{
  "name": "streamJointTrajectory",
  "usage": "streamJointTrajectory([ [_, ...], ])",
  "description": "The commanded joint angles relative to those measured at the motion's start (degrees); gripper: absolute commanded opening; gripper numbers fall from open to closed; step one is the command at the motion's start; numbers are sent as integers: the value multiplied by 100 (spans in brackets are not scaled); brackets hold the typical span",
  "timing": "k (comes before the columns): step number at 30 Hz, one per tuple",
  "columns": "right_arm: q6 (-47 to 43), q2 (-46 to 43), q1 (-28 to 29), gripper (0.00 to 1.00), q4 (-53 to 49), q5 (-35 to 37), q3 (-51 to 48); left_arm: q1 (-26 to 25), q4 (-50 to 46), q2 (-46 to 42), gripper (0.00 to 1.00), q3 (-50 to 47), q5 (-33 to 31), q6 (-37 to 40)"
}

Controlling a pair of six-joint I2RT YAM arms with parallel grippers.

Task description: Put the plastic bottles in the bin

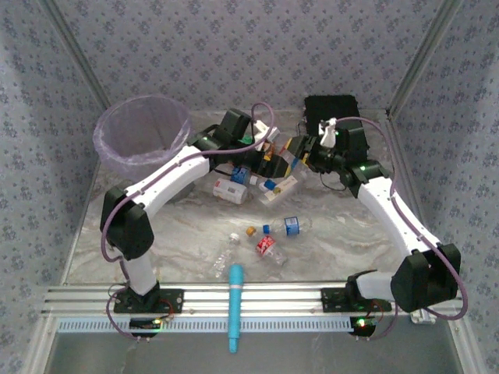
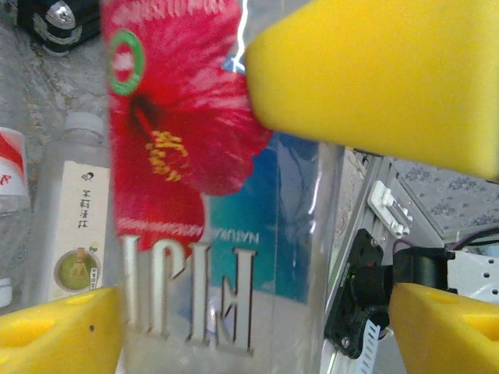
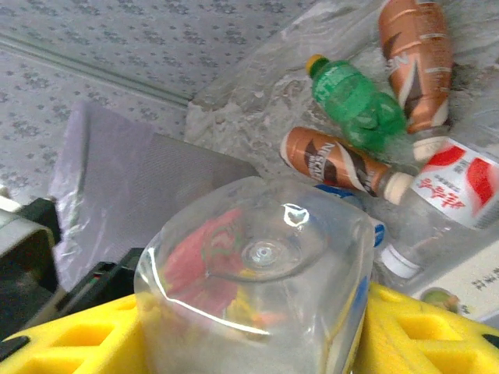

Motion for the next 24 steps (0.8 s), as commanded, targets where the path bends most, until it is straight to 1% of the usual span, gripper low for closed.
streamJointTrajectory([
  [1, 204, 52, 46, 58, 512, -243, 36, -20, 140, 75, 81, 208, 210, -58],
  [5, 204, 84, 52, 58, 531, -239, 74, -23, 175, 65, 62, 201, 192, -85],
  [6, 188, 86, 54, 58, 520, -243, 85, -23, 192, 66, 58, 207, 176, -93],
  [9, 180, 127, 60, 59, 467, -244, 110, -19, 177, 75, 51, 250, 153, -88],
  [10, 185, 134, 62, 59, 463, -244, 111, -18, 174, 80, 50, 255, 141, -77],
  [12, 156, 158, 39, 66, 333, -248, 167, -6, 149, 84, 48, 290, 113, -75],
  [13, 125, 171, 29, 71, 239, -257, 209, 5, 124, 93, 47, 311, 100, -63],
  [15, 48, 145, -28, 83, 83, -235, 245, 36, 52, 101, 44, 370, 54, -46],
  [17, -31, 42, -142, 91, -17, -239, 210, 58, -25, 93, 43, 418, 10, -18],
  [22, -216, -410, -599, 100, -227, -209, -65, 166, -482, 84, 38, 731, -211, 227],
  [24, -32, -646, -927, 100, -34, -393, -326, 249, -945, 93, 36, 1009, -492, 472],
])
